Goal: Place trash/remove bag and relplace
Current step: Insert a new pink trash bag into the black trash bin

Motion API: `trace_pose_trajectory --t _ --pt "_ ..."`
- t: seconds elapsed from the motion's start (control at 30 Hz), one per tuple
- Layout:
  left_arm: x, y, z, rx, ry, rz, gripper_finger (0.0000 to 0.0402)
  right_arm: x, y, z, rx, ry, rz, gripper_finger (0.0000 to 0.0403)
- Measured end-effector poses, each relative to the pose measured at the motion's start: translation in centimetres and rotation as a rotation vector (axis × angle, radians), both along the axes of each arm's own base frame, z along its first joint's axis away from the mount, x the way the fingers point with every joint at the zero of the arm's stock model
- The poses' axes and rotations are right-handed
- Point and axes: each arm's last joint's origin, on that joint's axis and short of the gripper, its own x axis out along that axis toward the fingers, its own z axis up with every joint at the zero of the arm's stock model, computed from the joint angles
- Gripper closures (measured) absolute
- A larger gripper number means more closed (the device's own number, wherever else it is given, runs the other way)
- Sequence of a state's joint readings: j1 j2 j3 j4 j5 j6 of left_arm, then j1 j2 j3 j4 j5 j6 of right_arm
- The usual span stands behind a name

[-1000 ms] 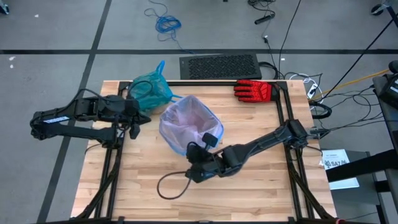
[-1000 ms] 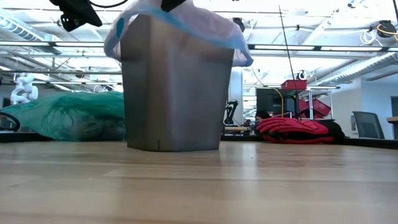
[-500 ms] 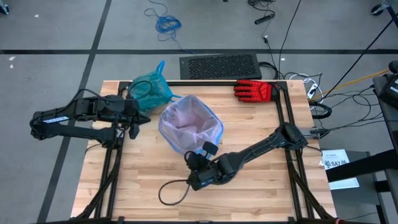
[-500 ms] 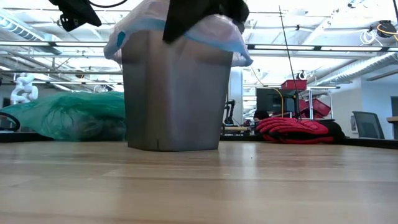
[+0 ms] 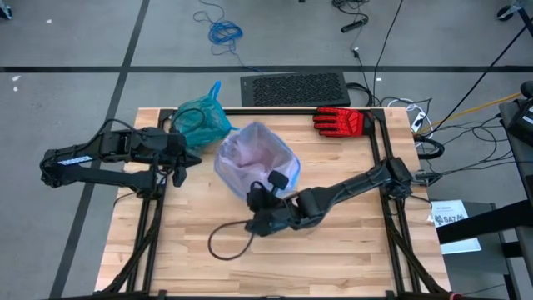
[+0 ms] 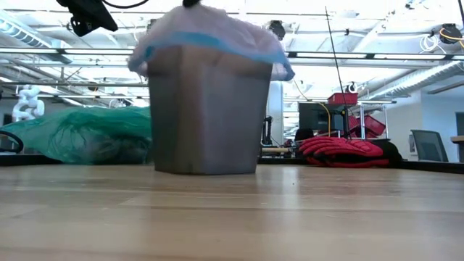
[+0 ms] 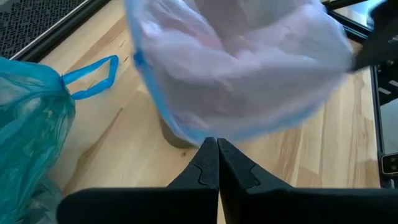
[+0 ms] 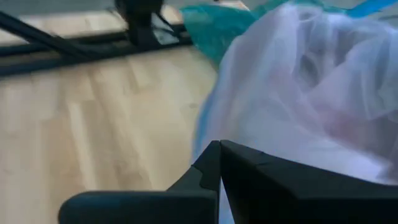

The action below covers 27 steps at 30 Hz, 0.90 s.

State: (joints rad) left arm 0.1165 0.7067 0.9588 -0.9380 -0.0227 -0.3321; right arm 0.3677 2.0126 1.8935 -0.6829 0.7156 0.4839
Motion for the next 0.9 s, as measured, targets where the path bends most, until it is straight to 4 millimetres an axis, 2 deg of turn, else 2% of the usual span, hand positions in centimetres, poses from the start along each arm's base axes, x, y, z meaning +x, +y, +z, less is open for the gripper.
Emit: trace_pose_trajectory --t 0.37,0.5,0.57,0.63,0.7,0.8,0.9 --pt "-0.2 0.0 -0.2 -0.004 0.032 -0.001 0.0402 0.1 -0.9 -3.5 0.019 0.185 -0.054 0.0403" --pt "-0.3 0.0 -0.3 -0.002 0.047 0.004 0.0402 0.2 -0.5 -3.5 0.058 0.195 -0.015 0.0403" --pt "-0.3 0.0 -0.3 -0.002 0.048 0.004 0.0402 0.2 0.5 -1.7 0.041 0.168 0.056 0.0403" --pt "-0.3 0.0 -0.3 -0.002 0.047 0.004 0.0402 -0.3 1.1 1.6 0.014 0.135 0.132 0.0403" --pt "-0.3 0.0 -0.3 -0.002 0.046 0.005 0.0402 -1.0 0.5 5.1 -0.025 0.113 0.168 0.0403" --pt "-0.3 0.0 -0.3 -0.01 0.044 0.015 0.0402 -1.2 -2.9 8.9 -0.077 0.095 0.145 0.0403" --pt "-0.2 0.0 -0.3 -0.026 0.032 0.036 0.0402 -1.2 -7.3 10.8 -0.04 0.068 0.186 0.0403"
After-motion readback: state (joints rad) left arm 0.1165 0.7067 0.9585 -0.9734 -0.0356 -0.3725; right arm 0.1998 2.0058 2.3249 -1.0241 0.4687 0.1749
